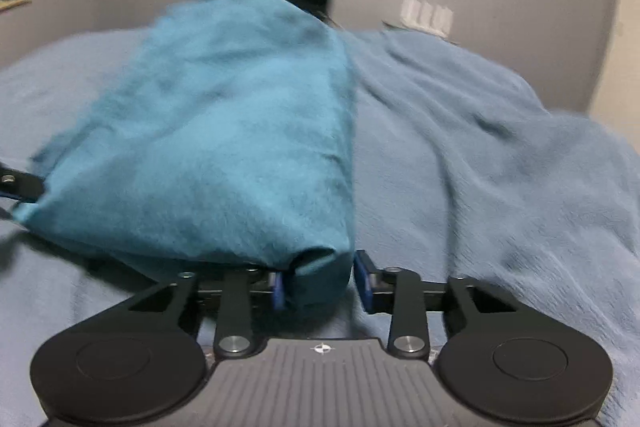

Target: Fold large clothes

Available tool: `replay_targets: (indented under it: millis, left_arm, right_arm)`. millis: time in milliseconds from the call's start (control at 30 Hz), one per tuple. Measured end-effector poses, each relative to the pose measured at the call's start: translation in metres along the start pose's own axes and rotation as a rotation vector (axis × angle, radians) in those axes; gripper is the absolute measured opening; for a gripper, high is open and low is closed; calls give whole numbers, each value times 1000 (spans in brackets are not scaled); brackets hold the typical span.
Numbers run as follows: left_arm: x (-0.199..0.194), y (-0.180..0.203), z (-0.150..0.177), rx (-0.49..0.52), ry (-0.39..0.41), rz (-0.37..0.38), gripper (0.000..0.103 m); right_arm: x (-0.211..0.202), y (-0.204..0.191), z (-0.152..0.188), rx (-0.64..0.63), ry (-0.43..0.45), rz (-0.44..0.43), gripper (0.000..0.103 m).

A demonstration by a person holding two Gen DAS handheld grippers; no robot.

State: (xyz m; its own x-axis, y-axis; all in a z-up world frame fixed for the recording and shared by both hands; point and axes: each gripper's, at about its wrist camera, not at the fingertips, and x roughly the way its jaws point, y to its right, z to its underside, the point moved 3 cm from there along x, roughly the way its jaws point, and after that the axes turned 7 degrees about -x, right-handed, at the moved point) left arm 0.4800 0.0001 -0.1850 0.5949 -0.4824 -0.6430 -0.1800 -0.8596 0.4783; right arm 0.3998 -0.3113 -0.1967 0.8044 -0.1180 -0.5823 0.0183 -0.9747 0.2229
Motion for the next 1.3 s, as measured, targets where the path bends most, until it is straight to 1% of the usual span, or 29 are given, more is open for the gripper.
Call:
replay_targets:
  millis: [67,167,233,300,367,400,433,500,533,567,633,667,733,800,833,867,900,933,967,1000,1033,1100,1167,1200,1233,1267,1300]
  left_arm:
    - [2,1,2,11,3,-7,26]
    - [0,-4,-1,-30,12,14,26]
    - [-4,-8,-4,-61,16,28,26]
    - [-13,-8,-7,-75,46,49,27]
    - [-18,-7,-9,-82,54,69,34]
    - [-18,-6,-10,-89,51,85,41]
    - [-17,-7,-9,-98,46,93,45]
    - [-11,-11,-7,-126,17,93,45]
    - [-7,-15,-7,-154,-11,100,45]
    - [-5,-18,-6,-186,-31,109,46]
    - [-3,-18,-7,-211,-43,115,46]
    - [-1,-18,-8,-206,-46,104,46]
    - [-4,-21,-10,-211,-30,77,46]
    - [-9,-31,-12,-273,2,72,46]
    - [-14,-35,-13,-302,24,69,46]
    - [-21,-37,-14,-316,61,59,46]
    - [-30,-35,-16,-301,98,57,46]
    - [-36,-31,-18,-273,129,61,46]
    - [-42,-24,-20,-238,158,72,46]
    - [-48,-15,-21,-197,182,91,46]
    - [-50,-8,-21,-167,192,111,49]
    - [-46,8,-18,-120,177,143,53]
    - [-33,20,-13,-73,131,147,53]
    - [-28,25,-9,-45,110,134,53]
    - [-21,30,-4,-6,88,108,53]
    - [-16,33,0,29,77,81,53]
    - [-16,34,5,58,76,58,53]
  right_arm:
    - [5,10,4,74,-39,-33,32]
    - [3,5,3,50,-28,-28,33]
    - [-1,4,3,59,-12,-47,33]
    - [-4,4,3,55,-10,-68,34]
    - [-8,4,0,49,1,-88,36]
    - [-9,4,-2,48,6,-92,36]
    - [-6,5,-4,51,13,-100,38]
    - [-6,3,-5,43,15,-102,38]
    - [-4,1,-5,37,14,-105,38]
    - [-4,0,-4,29,14,-108,40]
    - [-5,-3,-5,3,29,-120,42]
    - [-8,-7,-5,-18,48,-135,42]
    - [-13,-14,-8,-73,84,-160,42]
    - [-17,-25,-9,-166,86,-119,41]
    - [-19,-25,-8,-166,76,-112,42]
    - [-23,-21,-8,-141,63,-129,42]
    - [-31,-16,-9,-105,54,-154,43]
    - [-41,-11,-10,-82,70,-171,45]
    - [-54,-7,-12,-74,102,-175,52]
    - [-66,-5,-15,-77,128,-171,54]
    - [-78,-3,-18,-79,160,-172,55]
    - [-95,-1,-26,-78,218,-178,54]
    - [-93,-4,-42,-118,217,-123,47]
    - [-87,-5,-51,-124,211,-88,46]
    - [-77,-3,-62,-103,206,-66,45]
    - [-64,-1,-74,-63,193,-54,42]
    - [-49,1,-86,-17,183,-39,41]
